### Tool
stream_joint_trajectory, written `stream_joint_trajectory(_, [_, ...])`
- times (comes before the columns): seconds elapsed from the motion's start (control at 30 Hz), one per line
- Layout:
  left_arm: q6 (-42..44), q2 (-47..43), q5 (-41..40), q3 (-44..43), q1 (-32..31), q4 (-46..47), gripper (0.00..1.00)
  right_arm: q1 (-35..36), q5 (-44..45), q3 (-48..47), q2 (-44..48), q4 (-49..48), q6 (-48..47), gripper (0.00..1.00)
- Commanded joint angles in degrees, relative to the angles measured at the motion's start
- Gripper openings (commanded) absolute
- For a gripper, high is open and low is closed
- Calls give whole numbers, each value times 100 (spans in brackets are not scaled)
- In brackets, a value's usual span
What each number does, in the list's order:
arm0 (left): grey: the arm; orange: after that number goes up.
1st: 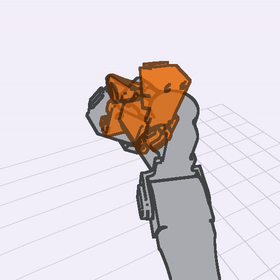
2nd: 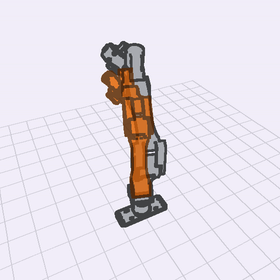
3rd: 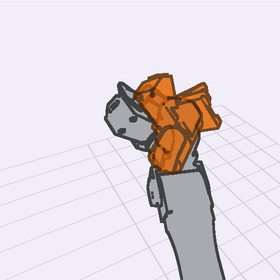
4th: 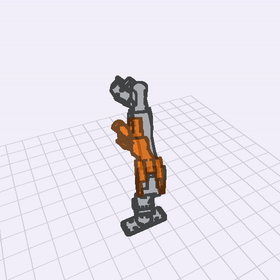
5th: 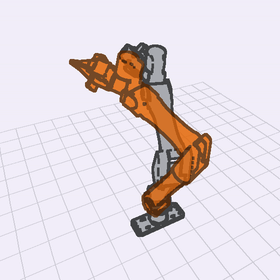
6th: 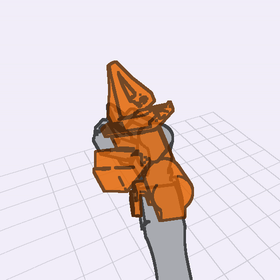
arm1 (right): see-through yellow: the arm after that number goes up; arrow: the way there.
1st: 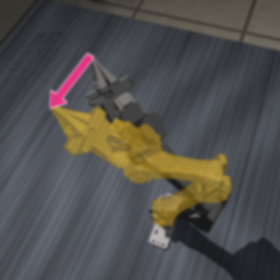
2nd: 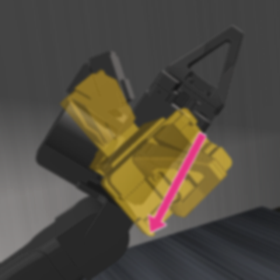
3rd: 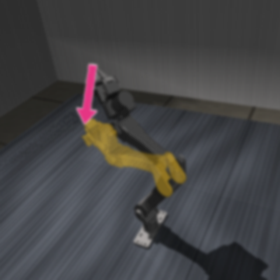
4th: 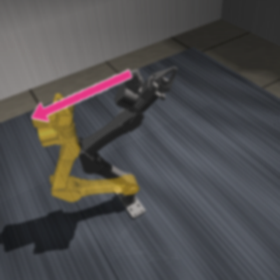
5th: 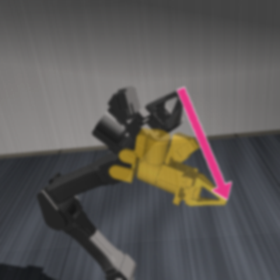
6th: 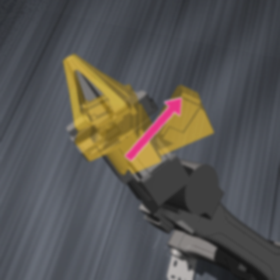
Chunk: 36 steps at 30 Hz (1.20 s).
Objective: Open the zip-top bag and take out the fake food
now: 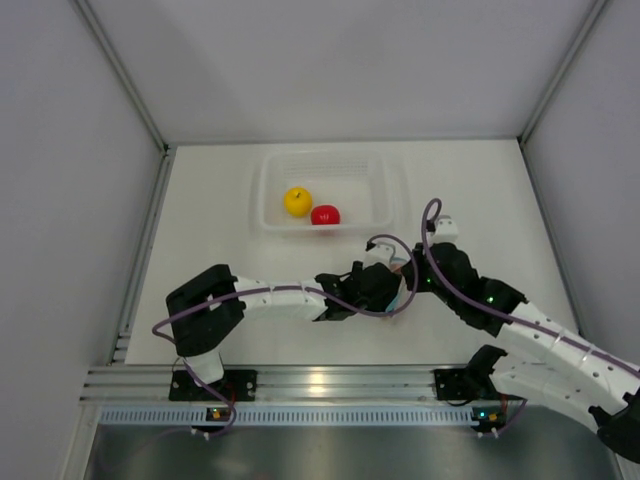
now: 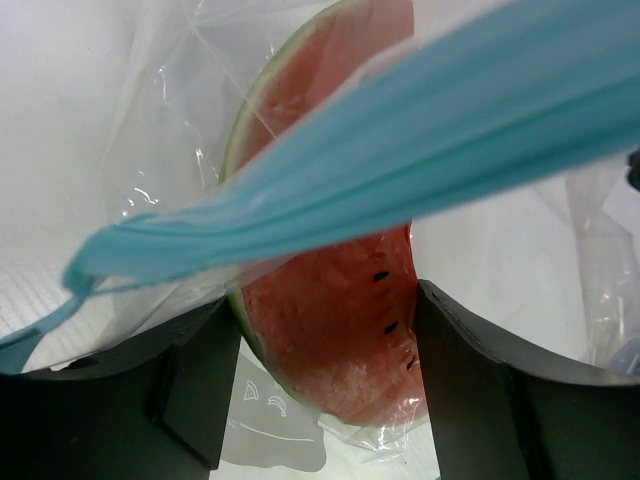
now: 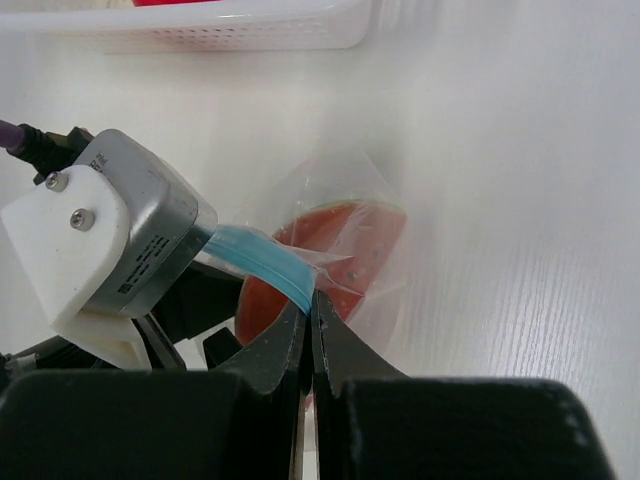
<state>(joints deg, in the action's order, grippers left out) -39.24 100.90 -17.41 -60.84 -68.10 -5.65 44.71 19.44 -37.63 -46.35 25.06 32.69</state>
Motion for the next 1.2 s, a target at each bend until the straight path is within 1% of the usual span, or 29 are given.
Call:
stream_joint_trajectory(0.0, [251,53,212,-42,-186,-542,0,-235,657,-456,-102,-265,-271,0])
stream_joint_trajectory(0.1, [189,-228,-7,28,-239,-534,0,-261,701,-404,-287,-273,-298,0])
stream_joint_trajectory(0.2, [154,-544,-289,168,-300,-516,0,-331,666,-132,-331,-405,-272,0])
stream_joint_trajectory(0.37, [233,-677,-52,239,-327,-507,0,-428,920,-43,-515,-370,-403,0])
stream_joint_trajectory(0.57, [-21,-1011,-623,511,-503,-455,0,-753,1149,45,-700,-309,-544,0])
stream_joint_trajectory(0.7, [-145,-1178,-790,661,-529,-455,0,-771,1518,-69,-700,-142,-535,0])
stream_joint_trajectory(0.83, [-101,-1117,-720,626,-529,-455,0,-771,1563,-245,-621,-124,-614,0])
stream_joint_trajectory(0.87, [-127,-1099,-746,626,-538,-455,0,-771,1484,-271,-551,-133,-649,0])
stream_joint_trajectory(0.93, [-180,-1082,-843,635,-547,-455,0,-771,731,-210,-463,-474,-911,0])
stream_joint_trajectory(0.97, [-197,-1090,-913,626,-547,-446,0,-771,119,-123,-402,-606,-983,0])
stream_joint_trajectory(1.03, [-224,-1143,-1001,608,-556,-446,0,-771,-377,-61,-410,-756,-1053,0])
stream_joint_trajectory(1.13, [-224,-1257,-1159,591,-573,-455,0,-718,-844,106,-410,-835,-1132,0])
stream_joint_trajectory(1.17, [-181,-1283,-1186,573,-582,-455,0,-709,-1159,211,-341,-888,-1185,1])
